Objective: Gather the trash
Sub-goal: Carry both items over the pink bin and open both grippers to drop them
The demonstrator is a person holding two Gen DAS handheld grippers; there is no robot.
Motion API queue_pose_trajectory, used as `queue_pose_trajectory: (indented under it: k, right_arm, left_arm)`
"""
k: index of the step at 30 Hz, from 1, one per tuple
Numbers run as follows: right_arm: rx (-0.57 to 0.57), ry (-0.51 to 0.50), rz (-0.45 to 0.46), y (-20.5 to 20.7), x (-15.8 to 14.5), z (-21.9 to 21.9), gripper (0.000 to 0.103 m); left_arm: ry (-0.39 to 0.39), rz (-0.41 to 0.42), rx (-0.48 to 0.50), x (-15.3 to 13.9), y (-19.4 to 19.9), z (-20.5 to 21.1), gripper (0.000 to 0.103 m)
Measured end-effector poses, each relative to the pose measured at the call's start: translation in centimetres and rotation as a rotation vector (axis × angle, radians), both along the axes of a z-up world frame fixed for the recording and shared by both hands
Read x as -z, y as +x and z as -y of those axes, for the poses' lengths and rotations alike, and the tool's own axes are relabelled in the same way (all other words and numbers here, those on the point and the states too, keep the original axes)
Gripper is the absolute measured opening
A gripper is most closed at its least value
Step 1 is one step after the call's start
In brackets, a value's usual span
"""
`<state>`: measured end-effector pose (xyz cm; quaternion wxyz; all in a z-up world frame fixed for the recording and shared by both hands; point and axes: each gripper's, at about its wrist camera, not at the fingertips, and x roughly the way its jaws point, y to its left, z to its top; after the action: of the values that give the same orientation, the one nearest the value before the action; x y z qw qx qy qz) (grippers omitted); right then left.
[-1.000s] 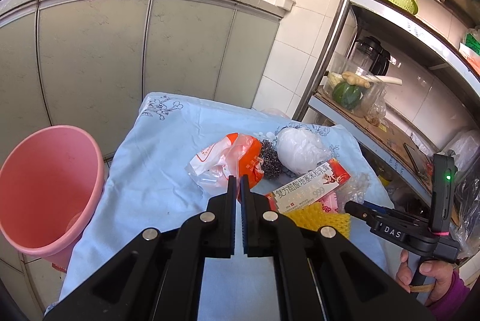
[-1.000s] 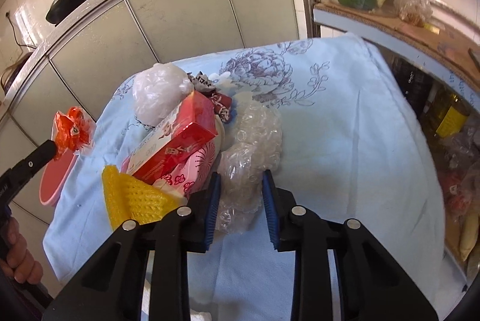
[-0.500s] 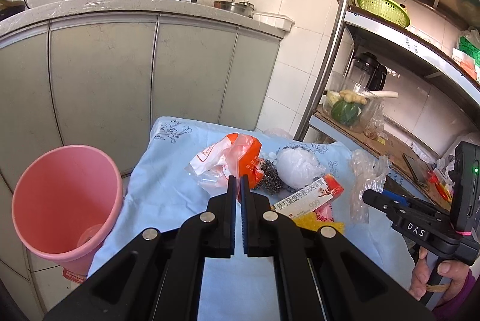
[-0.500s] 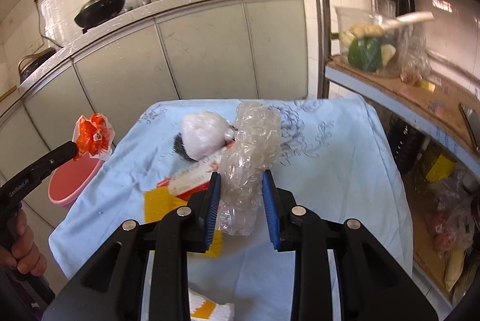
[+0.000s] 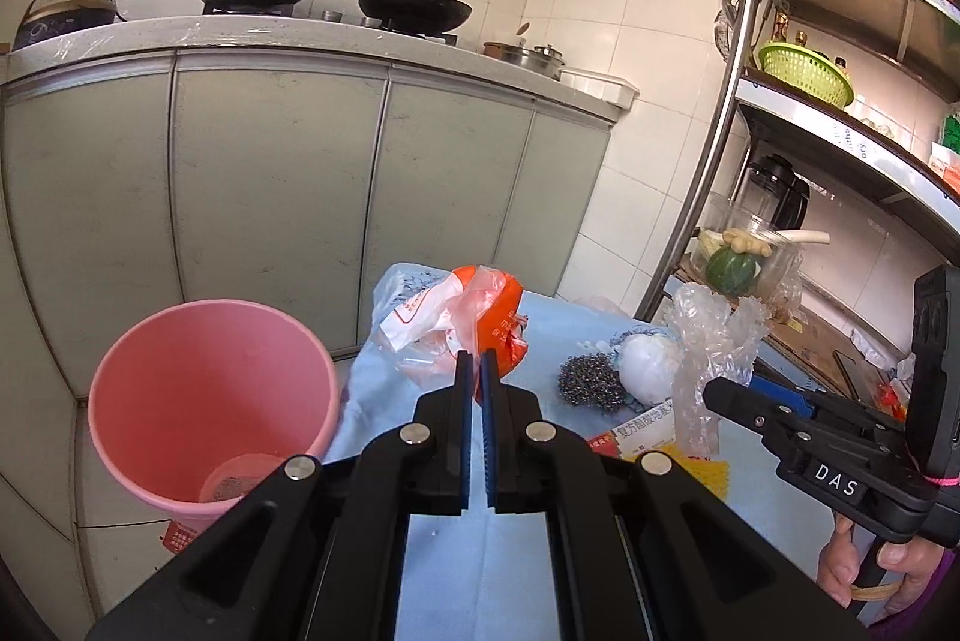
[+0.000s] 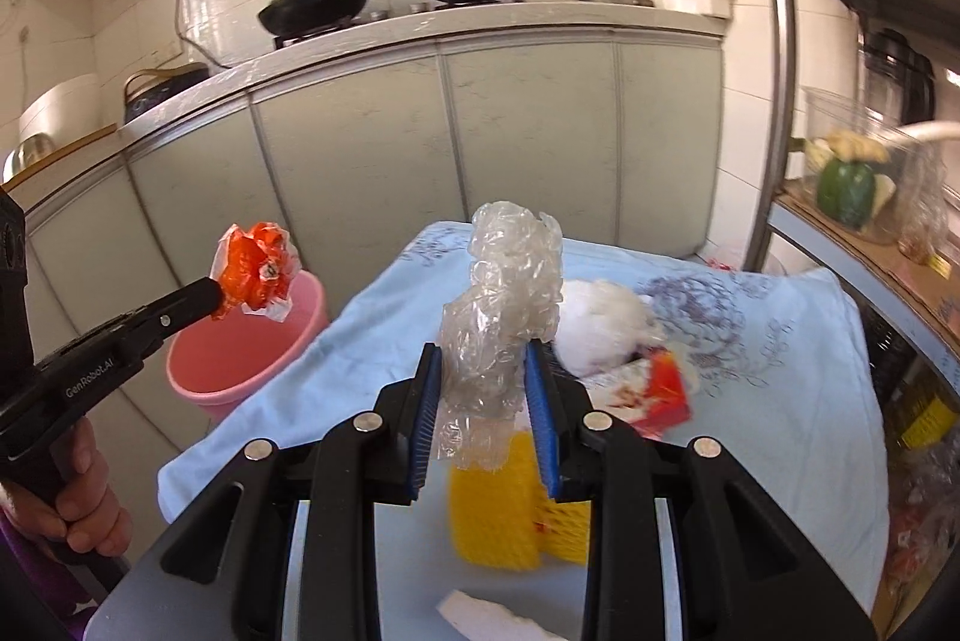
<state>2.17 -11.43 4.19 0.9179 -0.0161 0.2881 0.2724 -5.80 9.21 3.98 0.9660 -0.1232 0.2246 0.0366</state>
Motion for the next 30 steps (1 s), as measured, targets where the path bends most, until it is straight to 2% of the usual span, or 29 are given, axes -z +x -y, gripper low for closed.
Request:
queue_pose_trajectory:
  k: [10, 21, 30]
  right_arm:
    - [-0.149, -0.014, 0.017, -0.2, -0.2, -6.9, 0.029]
    - [-0.278, -0.047, 0.039, -0.7, -0.5, -13.5, 0.029]
    - [-0.359, -0.095, 0.002, 0.1, 1.4, -19.5, 0.029]
  left_arm:
    - [0.025, 0.013, -0.109, 0.2, -2.2, -3.9, 0.002]
    - [0.017, 0.005, -0.213, 1.5, -3.6, -8.0, 0.002]
    - [-0.006, -0.043, -0.281, 3.8, -3.7, -11.3, 0.003]
